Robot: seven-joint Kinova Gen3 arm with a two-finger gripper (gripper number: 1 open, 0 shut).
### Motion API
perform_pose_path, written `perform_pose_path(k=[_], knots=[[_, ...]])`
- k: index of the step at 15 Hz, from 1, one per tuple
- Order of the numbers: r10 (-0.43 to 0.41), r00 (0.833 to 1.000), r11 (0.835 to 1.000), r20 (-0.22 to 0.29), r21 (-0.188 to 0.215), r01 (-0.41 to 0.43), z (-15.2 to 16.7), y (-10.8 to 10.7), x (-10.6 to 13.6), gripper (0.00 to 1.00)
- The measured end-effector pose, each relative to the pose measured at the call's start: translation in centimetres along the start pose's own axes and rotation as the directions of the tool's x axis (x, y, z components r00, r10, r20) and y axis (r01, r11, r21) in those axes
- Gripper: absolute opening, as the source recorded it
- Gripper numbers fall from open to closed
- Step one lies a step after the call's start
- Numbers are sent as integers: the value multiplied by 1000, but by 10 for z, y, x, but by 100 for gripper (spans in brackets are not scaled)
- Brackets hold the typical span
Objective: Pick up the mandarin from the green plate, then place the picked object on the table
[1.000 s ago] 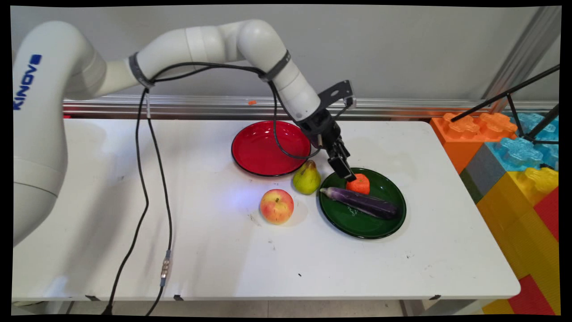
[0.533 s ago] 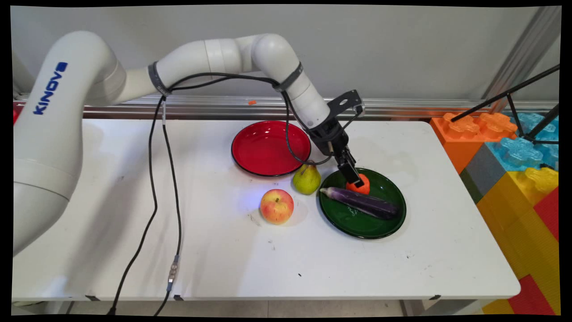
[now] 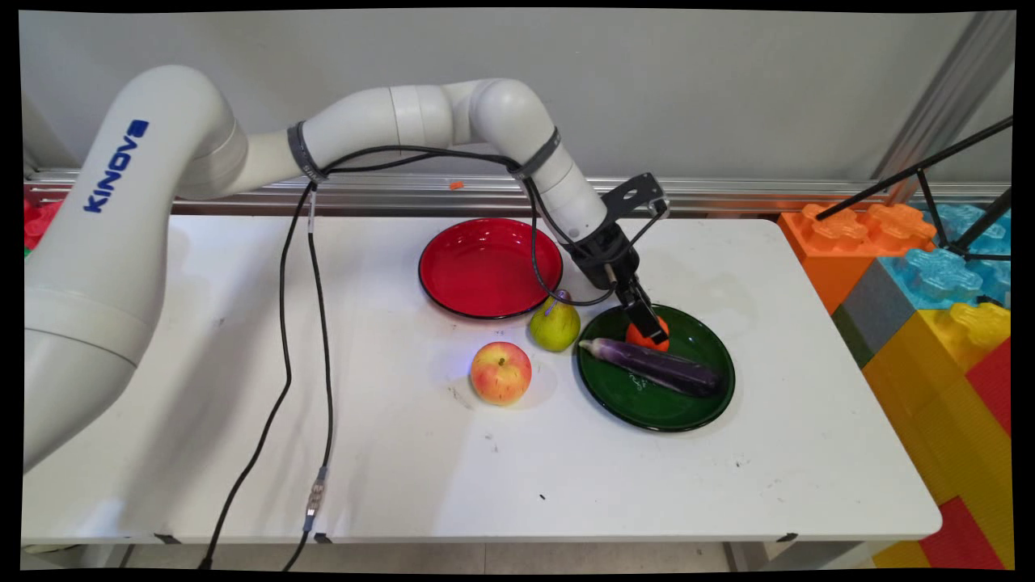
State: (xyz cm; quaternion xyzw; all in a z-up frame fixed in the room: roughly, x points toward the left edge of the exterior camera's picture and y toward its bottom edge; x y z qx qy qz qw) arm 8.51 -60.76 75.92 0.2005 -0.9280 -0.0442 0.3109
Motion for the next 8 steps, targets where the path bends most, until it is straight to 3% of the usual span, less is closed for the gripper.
perform_pose_path(k=[1,2,8], knots=[[-4,1000,1000,1,0,4,2,0,0,100],[-7,1000,1000,1,0,7,3,-1,0,0],[-13,1000,1000,10,-5,13,6,0,-3,0]])
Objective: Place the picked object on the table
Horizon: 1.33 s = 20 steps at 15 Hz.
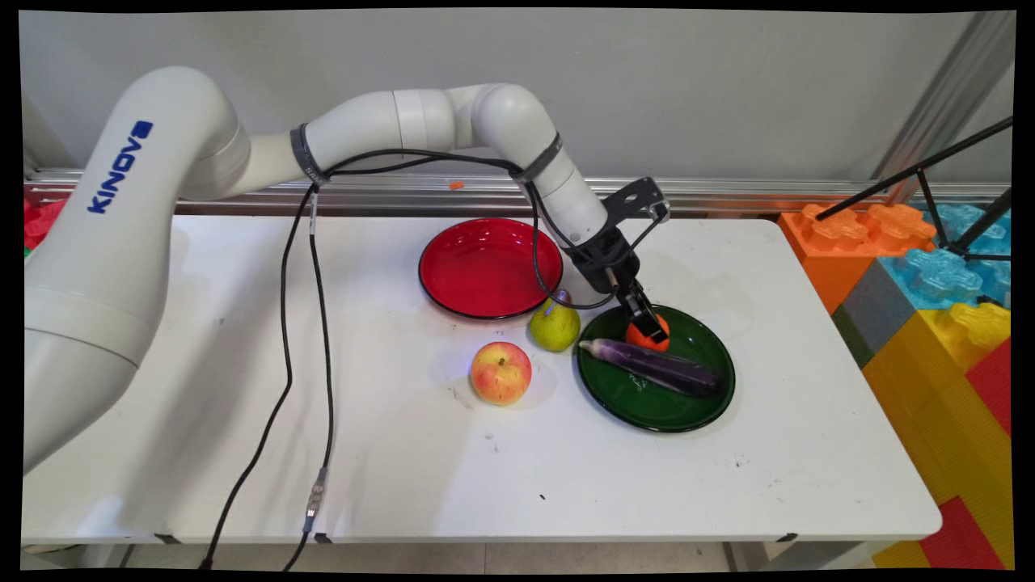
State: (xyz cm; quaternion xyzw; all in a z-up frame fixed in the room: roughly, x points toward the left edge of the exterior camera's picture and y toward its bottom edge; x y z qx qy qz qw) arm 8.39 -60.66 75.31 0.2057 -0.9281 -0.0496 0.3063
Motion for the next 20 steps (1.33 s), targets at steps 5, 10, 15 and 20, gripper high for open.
perform_pose_path(k=[5,10,15,20], knots=[[0,1000,1000,-21,8,0,-10,3,7,0],[-1,999,1000,-49,24,2,-30,8,19,0],[-15,997,999,-73,44,18,-59,19,29,0],[-35,996,997,-86,72,41,-92,32,31,0]])
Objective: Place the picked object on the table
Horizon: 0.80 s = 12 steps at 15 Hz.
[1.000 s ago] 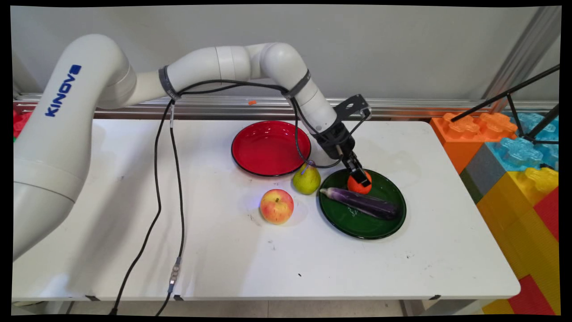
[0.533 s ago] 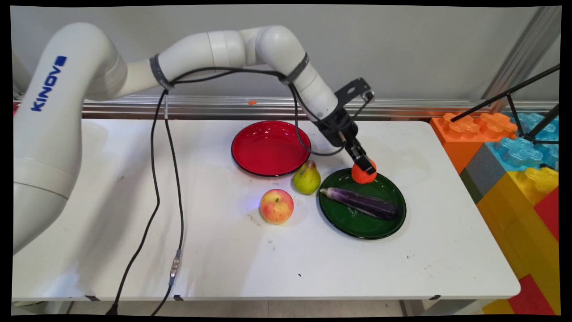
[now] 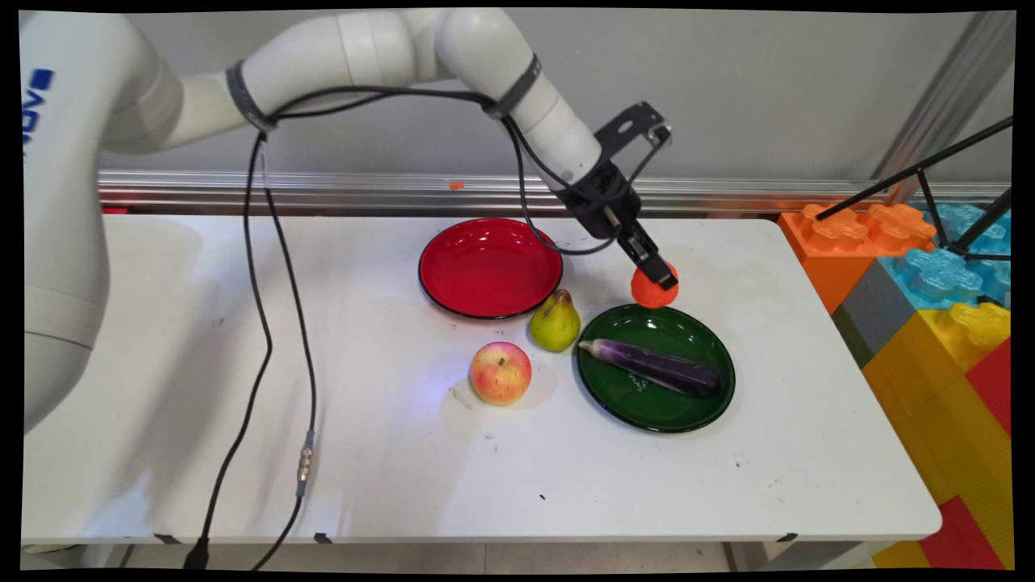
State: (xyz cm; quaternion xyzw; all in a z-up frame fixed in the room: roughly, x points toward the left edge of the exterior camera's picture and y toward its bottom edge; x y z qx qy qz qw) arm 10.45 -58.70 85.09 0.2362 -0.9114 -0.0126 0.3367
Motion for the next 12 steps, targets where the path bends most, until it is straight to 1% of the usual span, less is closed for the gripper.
perform_pose_path(k=[3,6,9,12], knots=[[-9,1000,1000,-11,2,9,-23,11,0,0],[-23,1000,1000,-20,-19,23,-47,28,-5,0],[-34,999,998,-15,-46,33,-65,45,-16,0],[-42,999,997,-7,-67,42,-78,58,-28,0]])
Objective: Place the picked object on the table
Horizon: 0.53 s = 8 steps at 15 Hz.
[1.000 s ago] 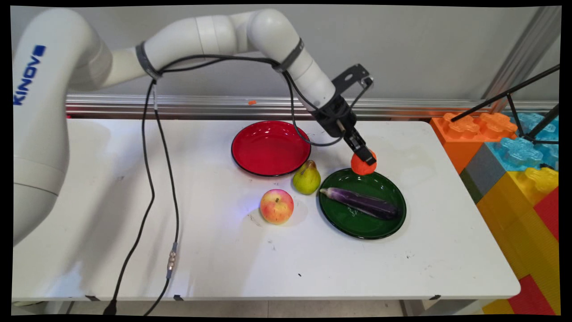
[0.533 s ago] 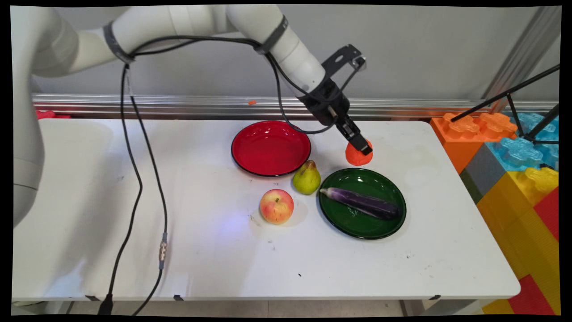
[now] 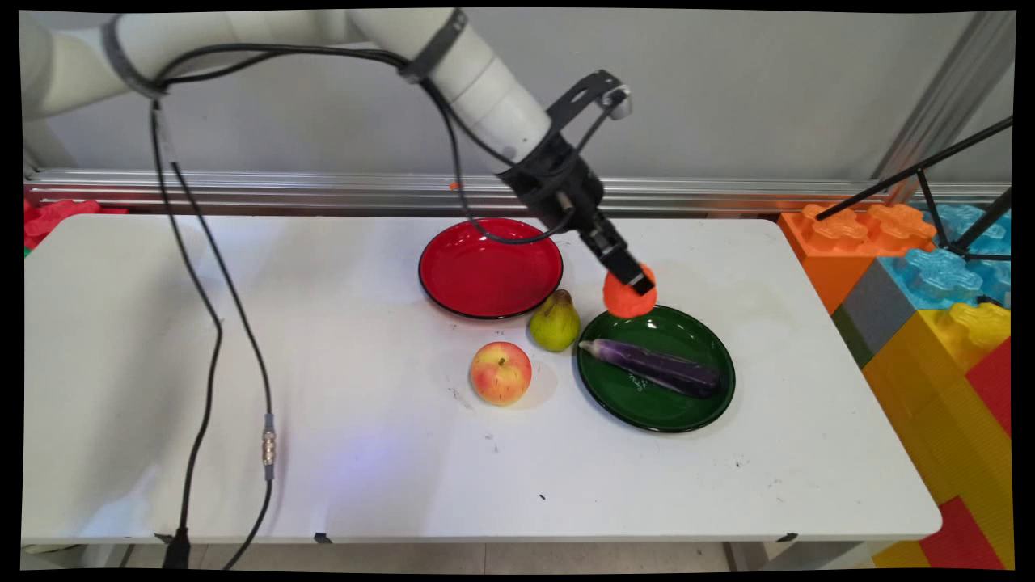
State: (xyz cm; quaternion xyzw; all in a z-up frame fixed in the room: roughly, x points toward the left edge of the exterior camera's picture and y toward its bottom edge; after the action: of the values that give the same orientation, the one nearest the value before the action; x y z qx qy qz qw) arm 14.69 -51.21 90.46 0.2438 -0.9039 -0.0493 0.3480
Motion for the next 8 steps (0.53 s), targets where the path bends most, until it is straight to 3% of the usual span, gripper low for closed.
perform_pose_path(k=[8], knots=[[-12,999,998,35,-64,14,-13,36,-48,0]])
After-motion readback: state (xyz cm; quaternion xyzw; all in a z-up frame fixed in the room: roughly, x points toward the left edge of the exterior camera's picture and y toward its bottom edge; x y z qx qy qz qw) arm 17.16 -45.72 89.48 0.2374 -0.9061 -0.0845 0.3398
